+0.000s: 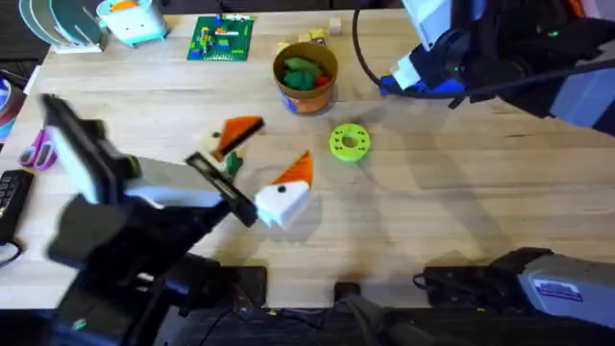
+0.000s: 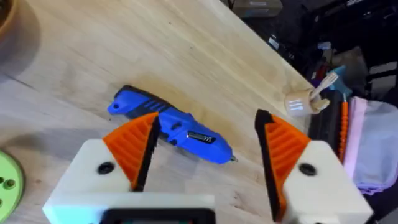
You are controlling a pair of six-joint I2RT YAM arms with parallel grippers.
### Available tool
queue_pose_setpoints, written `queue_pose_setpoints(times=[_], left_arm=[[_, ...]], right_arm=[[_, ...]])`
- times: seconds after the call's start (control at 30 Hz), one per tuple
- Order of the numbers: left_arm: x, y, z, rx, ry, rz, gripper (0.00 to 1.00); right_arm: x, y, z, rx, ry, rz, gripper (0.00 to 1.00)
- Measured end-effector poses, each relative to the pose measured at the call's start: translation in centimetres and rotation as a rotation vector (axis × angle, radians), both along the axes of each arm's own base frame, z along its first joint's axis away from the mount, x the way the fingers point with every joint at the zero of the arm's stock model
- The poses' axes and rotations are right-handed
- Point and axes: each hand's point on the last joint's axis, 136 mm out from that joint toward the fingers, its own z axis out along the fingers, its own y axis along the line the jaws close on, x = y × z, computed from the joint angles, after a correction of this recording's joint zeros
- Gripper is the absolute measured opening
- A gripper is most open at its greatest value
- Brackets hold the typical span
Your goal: Pick up the gripper from the table and insert it into the empty holder that is missing its gripper. Then pick up a screw, insert it into the mounting hole, and use the screwdriver to tighten it. Finally, clean up the table by picking up the vegetable and placing it into the bucket.
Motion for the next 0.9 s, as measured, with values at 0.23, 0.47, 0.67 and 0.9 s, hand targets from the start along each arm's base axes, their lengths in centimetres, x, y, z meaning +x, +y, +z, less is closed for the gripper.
queue_pose_setpoints(times=[0.23, 0.47, 0.67, 0.9], left_arm=[[1.9, 4.5, 1.0, 0.170, 0.296, 0.287, 0.990], [4.9, 6.4, -3.0, 0.405, 0.663, 0.403, 0.991], [5.8, 7.1, -7.2, 0.545, 0.886, 0.418, 0.992], [3.8, 9.2, -10.5, 0.639, 1.084, 0.449, 0.993]], right_arm=[[-0.2, 1.1, 0.0, 0.012, -0.001, 0.023, 0.908], [-0.3, 1.2, 0.0, 0.017, -0.002, 0.022, 0.909], [-0.3, 1.2, -0.1, 0.034, -0.002, 0.010, 0.909], [-2.2, 0.5, 1.2, 0.153, -0.007, -0.075, 0.910]])
